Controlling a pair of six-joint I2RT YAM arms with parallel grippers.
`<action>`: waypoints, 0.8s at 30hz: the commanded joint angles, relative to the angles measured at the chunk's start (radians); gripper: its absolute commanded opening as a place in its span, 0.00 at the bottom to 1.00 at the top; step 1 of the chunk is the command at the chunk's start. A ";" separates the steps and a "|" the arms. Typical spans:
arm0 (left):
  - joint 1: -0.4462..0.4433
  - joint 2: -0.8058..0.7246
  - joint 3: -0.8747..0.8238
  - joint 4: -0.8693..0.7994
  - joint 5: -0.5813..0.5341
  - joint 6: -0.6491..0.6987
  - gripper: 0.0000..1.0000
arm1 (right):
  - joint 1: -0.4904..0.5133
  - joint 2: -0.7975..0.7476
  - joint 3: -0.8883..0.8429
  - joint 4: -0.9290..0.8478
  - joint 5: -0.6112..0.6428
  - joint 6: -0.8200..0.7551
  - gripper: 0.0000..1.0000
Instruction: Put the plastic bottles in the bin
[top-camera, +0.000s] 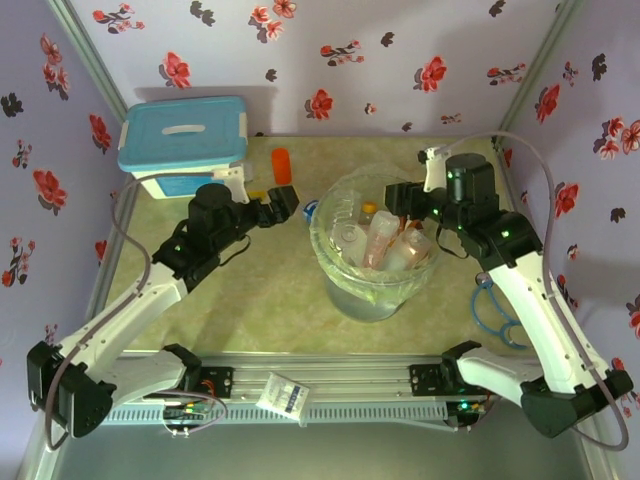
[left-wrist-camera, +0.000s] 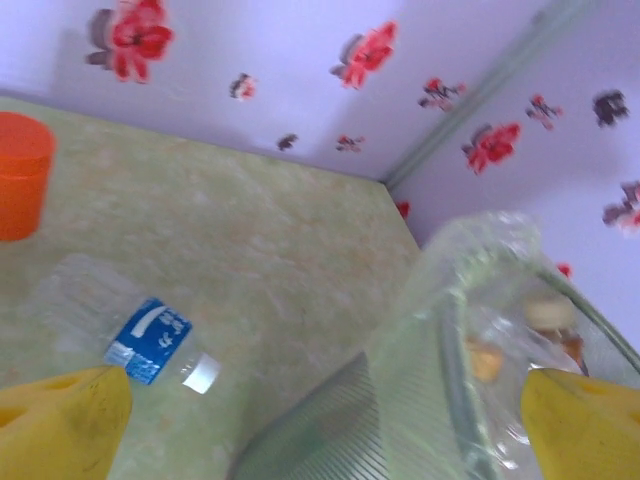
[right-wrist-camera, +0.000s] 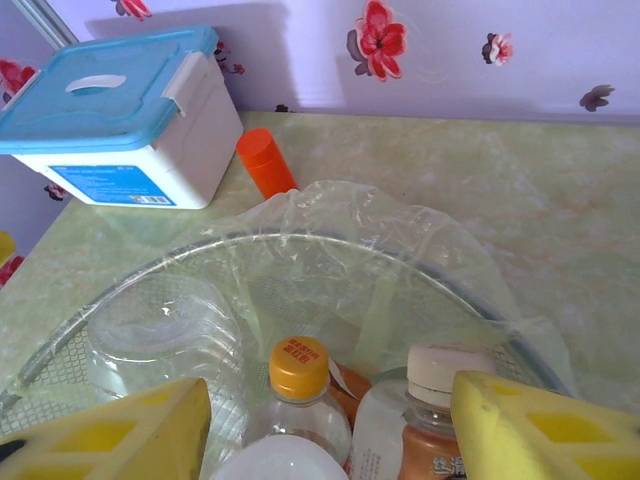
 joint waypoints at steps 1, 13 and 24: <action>0.038 0.047 -0.050 -0.014 -0.062 -0.174 1.00 | -0.009 -0.029 -0.024 0.039 0.026 0.016 0.66; 0.039 0.513 0.094 0.049 -0.054 -0.536 0.96 | -0.018 -0.084 -0.060 0.014 0.057 0.026 0.71; -0.002 0.823 0.259 0.182 0.019 -0.613 0.96 | -0.024 -0.112 -0.080 -0.016 0.085 0.016 0.71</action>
